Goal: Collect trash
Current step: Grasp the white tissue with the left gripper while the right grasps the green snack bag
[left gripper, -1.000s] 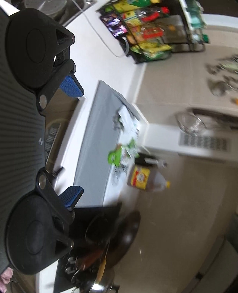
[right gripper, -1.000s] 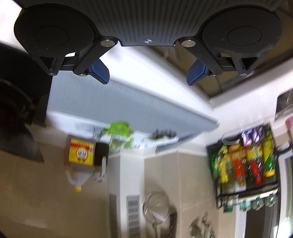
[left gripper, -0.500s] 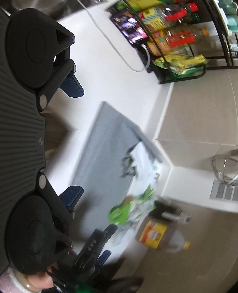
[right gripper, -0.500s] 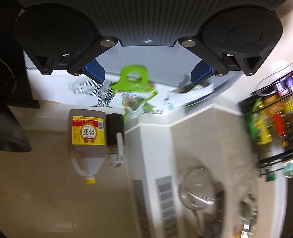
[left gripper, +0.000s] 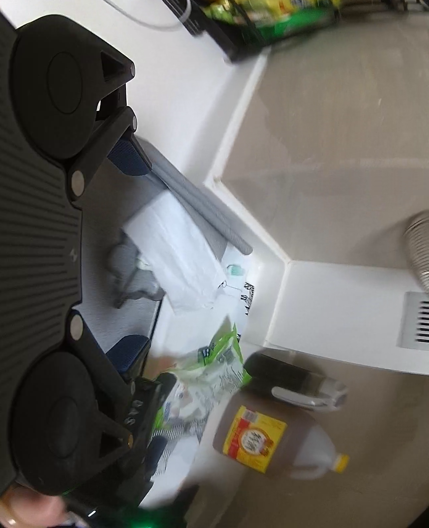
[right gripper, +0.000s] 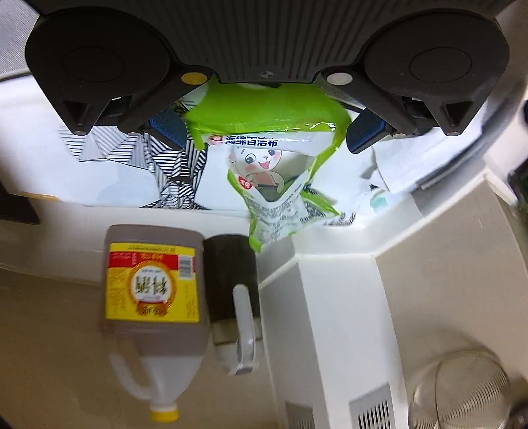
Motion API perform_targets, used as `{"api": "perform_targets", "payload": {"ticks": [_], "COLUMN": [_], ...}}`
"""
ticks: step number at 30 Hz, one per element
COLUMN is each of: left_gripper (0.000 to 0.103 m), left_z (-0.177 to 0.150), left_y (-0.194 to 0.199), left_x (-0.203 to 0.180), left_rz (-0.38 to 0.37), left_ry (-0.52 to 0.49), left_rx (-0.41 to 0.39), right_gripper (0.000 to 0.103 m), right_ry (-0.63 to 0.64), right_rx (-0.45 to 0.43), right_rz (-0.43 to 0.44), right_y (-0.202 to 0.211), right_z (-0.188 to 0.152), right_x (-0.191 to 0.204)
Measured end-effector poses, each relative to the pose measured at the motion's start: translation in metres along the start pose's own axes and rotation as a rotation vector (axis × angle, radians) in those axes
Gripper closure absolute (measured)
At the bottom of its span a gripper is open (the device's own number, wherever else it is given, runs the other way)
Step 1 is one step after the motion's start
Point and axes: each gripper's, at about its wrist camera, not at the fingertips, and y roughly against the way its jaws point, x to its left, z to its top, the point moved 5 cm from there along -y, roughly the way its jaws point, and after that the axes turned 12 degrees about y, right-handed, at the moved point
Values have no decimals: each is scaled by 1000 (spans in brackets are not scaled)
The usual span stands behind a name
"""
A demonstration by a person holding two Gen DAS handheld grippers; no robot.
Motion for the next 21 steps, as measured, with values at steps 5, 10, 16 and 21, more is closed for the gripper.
{"api": "perform_targets", "payload": {"ticks": [5, 10, 16, 21], "left_gripper": [0, 0, 46, 90], "left_z": [10, 15, 16, 12], "left_y": [-60, -95, -110, -106], "left_x": [-10, -12, -22, -30], "left_rz": [31, 58, 53, -8], "left_ry": [-19, 10, 14, 17], "left_rx": [43, 77, 104, 137], "right_gripper": [0, 0, 0, 52], "right_ry": [9, 3, -5, -58], "right_rx": [61, 64, 55, 19], "right_rz": [13, 23, 31, -39], "right_y": [-17, -19, -18, -10], "right_z": [-7, -7, -6, -6], "right_x": [-3, -6, -7, -17]}}
